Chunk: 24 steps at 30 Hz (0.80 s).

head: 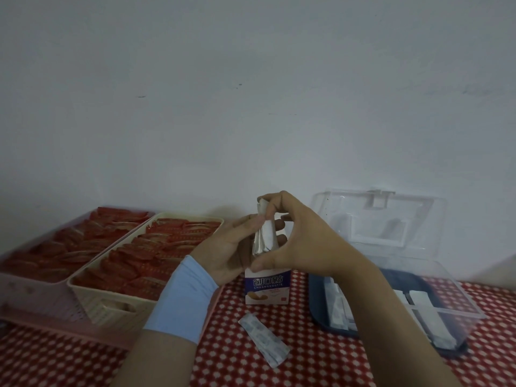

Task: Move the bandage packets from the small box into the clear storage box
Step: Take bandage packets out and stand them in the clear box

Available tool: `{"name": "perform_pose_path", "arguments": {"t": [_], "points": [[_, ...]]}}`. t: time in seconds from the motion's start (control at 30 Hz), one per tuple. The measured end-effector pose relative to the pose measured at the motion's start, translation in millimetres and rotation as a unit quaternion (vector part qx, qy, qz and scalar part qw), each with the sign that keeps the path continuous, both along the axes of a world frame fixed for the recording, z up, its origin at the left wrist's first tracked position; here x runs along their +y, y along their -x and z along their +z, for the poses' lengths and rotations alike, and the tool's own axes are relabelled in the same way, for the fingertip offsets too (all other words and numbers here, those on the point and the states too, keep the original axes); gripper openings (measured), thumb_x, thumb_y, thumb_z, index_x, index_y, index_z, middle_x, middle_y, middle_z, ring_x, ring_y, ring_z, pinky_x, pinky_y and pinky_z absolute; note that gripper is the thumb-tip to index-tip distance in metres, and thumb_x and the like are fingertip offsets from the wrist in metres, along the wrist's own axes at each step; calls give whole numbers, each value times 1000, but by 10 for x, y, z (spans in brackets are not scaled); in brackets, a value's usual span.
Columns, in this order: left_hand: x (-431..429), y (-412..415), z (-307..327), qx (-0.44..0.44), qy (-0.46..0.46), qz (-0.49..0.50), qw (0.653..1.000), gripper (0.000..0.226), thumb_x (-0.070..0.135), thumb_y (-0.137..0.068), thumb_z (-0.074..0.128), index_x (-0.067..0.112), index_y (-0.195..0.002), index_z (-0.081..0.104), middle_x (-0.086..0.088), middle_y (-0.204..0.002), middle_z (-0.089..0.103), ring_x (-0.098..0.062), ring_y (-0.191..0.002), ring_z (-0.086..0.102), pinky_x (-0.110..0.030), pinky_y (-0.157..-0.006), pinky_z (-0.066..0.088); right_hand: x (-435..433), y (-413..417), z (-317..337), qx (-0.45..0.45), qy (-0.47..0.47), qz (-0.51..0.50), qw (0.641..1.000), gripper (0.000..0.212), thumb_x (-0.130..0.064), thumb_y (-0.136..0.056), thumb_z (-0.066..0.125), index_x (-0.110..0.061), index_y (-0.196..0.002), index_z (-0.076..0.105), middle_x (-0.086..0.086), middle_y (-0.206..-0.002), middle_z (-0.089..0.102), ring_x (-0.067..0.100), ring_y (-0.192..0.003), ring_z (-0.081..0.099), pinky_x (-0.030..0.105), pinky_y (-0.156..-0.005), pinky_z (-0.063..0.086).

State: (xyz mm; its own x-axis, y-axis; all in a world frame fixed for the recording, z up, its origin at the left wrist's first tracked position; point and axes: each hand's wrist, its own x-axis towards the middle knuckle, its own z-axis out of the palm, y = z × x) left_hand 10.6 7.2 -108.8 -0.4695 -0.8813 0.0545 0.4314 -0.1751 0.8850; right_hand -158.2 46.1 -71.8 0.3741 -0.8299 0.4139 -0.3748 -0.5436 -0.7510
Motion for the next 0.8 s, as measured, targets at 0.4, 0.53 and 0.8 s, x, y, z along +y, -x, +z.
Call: {"name": "perform_pose_path", "arguments": {"t": [0.4, 0.53, 0.8], "points": [[15, 7, -4, 18, 15, -10, 1000, 38, 25, -82, 74, 2, -113, 71, -20, -116, 70, -30, -99, 69, -42, -80, 59, -86, 81, -24, -76, -31, 21, 996, 57, -34, -57, 90, -23, -100, 55, -12, -130, 62, 15, -109, 64, 33, -92, 56], [28, 45, -6, 27, 7, 2, 1000, 28, 21, -81, 62, 4, -100, 75, -13, -96, 74, -24, -84, 74, -37, -72, 62, -71, 116, -23, -4, -10, -1, 1000, 47, -24, -61, 94, -26, -85, 55, -18, -125, 60, 8, -110, 61, 34, -97, 52], [24, 125, 11, 41, -10, 24, 999, 37, 27, -85, 64, 3, -112, 69, -17, -105, 72, -25, -93, 73, -35, -72, 60, -95, 25, -87, 100, 66, -38, 992, 64, -35, -52, 97, -31, -91, 47, -16, -112, 56, 8, -92, 63, 36, -75, 58]]}}
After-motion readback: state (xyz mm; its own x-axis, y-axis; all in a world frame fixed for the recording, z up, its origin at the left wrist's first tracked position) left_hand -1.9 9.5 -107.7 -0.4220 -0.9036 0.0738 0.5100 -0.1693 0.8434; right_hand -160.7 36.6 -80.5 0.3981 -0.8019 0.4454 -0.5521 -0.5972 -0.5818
